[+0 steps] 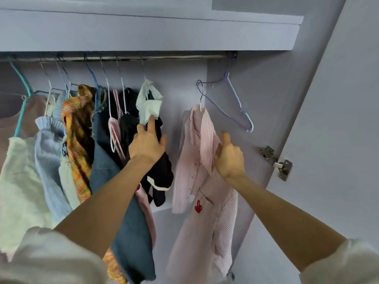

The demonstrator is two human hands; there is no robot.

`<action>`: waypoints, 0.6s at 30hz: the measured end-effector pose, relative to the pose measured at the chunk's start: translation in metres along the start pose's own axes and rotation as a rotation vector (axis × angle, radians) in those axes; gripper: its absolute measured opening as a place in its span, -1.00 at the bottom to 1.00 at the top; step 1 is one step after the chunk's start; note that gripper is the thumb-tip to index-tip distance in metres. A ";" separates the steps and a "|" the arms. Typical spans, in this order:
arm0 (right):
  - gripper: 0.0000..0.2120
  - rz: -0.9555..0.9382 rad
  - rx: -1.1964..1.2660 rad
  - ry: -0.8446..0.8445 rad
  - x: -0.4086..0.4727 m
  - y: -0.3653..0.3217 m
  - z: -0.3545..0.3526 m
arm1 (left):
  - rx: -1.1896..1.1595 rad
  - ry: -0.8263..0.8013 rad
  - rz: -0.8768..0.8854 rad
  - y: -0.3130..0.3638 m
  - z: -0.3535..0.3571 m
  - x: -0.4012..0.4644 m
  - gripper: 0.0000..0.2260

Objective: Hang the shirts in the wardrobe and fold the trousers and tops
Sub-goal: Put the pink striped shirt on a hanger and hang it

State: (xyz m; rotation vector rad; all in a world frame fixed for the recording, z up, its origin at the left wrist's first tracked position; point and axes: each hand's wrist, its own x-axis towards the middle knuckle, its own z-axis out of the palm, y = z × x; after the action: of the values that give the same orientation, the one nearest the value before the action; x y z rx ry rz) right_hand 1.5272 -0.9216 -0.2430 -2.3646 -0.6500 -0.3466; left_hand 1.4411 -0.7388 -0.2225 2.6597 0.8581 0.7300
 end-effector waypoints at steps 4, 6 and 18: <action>-0.44 -0.150 0.043 0.093 0.043 -0.023 0.026 | 0.054 0.107 0.070 -0.011 0.013 0.014 -0.50; -0.41 -0.192 0.064 0.119 0.064 -0.037 0.038 | 0.083 0.143 0.094 -0.016 0.018 0.014 -0.51; -0.42 -0.242 0.119 -0.036 0.112 -0.079 0.089 | 0.165 0.095 0.039 -0.018 0.023 0.025 -0.53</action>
State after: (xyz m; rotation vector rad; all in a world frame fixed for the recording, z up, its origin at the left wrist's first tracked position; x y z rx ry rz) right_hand 1.5865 -0.7699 -0.2239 -2.1879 -0.9519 -0.3604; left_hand 1.4630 -0.7116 -0.2392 2.8137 0.9305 0.8349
